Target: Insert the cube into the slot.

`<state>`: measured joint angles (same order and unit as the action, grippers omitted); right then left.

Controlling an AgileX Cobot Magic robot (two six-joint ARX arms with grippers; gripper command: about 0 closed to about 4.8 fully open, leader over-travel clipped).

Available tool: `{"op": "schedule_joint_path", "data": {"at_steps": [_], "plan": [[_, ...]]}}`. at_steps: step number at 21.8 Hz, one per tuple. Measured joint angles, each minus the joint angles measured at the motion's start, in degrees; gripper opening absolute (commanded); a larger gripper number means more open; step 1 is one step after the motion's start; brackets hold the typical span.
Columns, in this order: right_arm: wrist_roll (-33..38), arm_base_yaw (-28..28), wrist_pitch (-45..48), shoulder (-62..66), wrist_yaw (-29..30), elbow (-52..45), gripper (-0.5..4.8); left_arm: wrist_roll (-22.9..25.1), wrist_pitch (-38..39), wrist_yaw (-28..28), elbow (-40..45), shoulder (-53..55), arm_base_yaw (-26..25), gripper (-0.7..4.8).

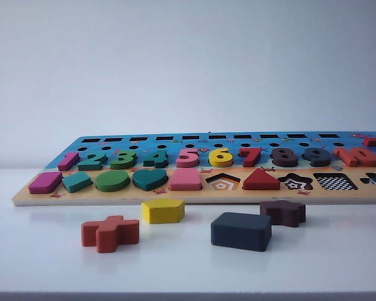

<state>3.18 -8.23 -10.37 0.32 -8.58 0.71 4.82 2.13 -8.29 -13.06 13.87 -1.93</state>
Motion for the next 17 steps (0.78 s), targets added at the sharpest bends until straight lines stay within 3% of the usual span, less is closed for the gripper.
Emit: {"op": "schedule_joint_path", "data": {"at_steps": [5,11,15,17], "plan": [[0.35,0.00,0.00,0.00,0.00,0.00,-0.03,2.32,2.36,-2.36,-10.19,8.07,6.75,0.10],[6.58,0.00,0.00,0.00,0.15,0.00,0.00,4.42,19.23,-7.85,-26.27,18.69,19.30,0.10],[15.72,0.00,-0.11,0.00,4.48,-0.04,0.00,4.42,28.44,-13.29,-32.76,23.69,25.97,0.10],[21.05,0.00,0.37,0.00,9.38,-0.26,0.01,4.42,32.85,-17.00,-33.97,25.09,28.68,0.10]]}}
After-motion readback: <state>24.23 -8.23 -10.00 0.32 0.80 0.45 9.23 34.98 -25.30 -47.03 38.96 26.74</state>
